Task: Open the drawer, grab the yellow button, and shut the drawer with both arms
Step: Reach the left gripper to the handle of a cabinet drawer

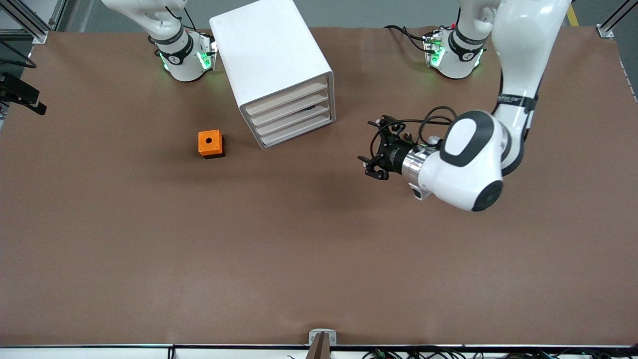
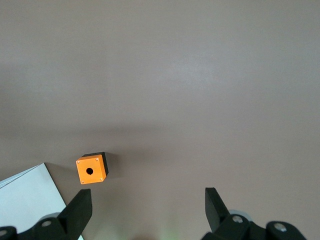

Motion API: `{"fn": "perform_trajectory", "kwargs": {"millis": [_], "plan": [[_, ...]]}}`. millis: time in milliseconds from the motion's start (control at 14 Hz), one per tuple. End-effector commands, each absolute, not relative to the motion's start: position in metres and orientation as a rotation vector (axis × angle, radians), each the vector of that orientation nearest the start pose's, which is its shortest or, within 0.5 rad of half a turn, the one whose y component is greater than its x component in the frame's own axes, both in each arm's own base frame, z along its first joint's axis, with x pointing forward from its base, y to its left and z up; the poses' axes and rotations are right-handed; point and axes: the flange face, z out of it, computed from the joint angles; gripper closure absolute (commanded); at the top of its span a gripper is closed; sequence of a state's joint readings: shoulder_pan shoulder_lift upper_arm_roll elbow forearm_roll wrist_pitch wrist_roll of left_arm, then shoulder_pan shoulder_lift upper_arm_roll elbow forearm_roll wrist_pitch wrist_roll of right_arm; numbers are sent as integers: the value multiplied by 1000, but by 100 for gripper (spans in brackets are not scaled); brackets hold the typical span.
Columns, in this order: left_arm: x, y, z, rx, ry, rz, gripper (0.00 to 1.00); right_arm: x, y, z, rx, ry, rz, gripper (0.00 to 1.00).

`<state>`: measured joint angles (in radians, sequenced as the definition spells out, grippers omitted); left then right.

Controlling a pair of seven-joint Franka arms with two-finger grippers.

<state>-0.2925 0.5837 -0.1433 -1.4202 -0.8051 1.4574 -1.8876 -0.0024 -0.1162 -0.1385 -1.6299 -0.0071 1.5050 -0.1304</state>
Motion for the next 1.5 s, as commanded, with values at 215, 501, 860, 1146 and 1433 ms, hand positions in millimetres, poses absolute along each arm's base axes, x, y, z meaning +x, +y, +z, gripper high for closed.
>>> {"fn": "perform_trajectory", "kwargs": {"millis": [215,501,860,1146,1433], "plan": [[550,-375,317,1798,2287,-1974,0,508,-78,655,-3140,17,4,0],[535,-392,298,1689,2375,-2119,4,507,-77,656,-3135,16,3,0],[502,-411,275,1692,2487,-2197,38,508,-76,656,-3137,14,3,0],[473,-442,264,1748,2467,-2260,47,507,-77,655,-3137,17,5,0],[445,-460,251,1787,2487,-2333,48,507,-77,655,-3136,17,8,0]]}}
